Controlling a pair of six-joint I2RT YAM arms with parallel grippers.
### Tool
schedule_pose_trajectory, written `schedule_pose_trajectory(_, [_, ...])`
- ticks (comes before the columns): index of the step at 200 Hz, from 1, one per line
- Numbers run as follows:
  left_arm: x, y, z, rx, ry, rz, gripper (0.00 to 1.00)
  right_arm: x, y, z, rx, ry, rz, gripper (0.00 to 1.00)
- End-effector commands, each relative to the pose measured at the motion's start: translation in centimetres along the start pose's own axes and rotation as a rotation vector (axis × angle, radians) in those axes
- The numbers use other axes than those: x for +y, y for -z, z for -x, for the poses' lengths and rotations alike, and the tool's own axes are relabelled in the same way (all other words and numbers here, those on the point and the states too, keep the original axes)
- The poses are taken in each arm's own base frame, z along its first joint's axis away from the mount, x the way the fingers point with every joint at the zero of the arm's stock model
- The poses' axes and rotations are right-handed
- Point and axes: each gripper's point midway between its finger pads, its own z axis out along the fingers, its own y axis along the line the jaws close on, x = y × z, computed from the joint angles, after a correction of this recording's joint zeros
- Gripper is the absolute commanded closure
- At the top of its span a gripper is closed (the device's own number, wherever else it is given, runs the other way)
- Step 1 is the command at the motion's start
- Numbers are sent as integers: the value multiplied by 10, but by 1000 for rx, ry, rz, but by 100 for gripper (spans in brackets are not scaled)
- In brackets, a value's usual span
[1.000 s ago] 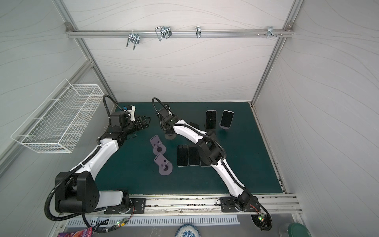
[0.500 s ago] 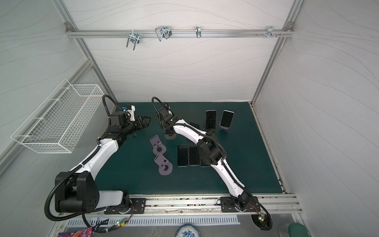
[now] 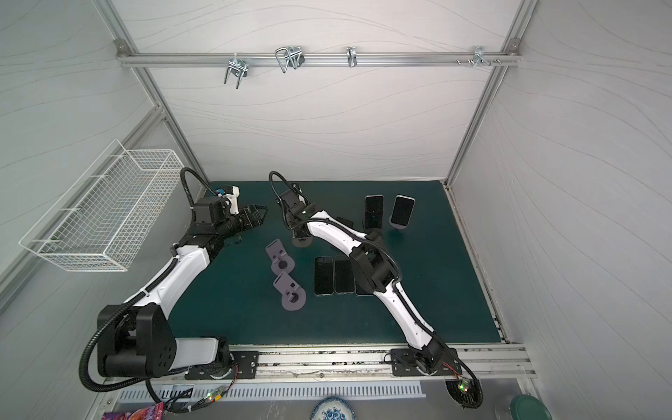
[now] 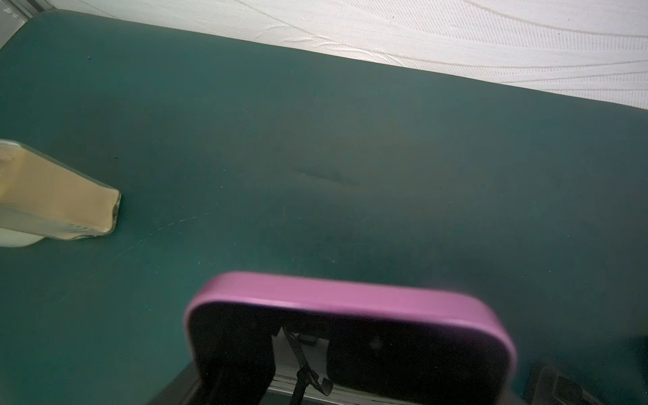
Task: Remove the phone from the phone stand
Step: 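Close the right gripper on the pink phone's top edge, then lift the pink phone up off its lavender stand with the right gripper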
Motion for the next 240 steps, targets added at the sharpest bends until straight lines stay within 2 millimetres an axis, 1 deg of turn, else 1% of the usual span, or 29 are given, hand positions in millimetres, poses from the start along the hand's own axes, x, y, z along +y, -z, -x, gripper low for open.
schedule_pose_trajectory(1, [-12,5,28,-74,-15,-44,13,-3,25,26,-35,-26,13,24])
schedule_pose_trajectory(29, [-11,4,28,-74,-8,-46,13,-7,26,27,-35,-44,15,25])
schedule_pose_trajectory(95, [-13,5,29,-76,-9,-65,13,-10,31,31,-66,-76,50,26])
schedule_pose_trajectory(165, [-12,5,30,-79,-3,-65,13,-10,37,41,-106,-88,65,27])
schedule_pose_trajectory(240, [-11,5,29,-80,-1,-63,13,-11,50,57,-156,-82,73,28])
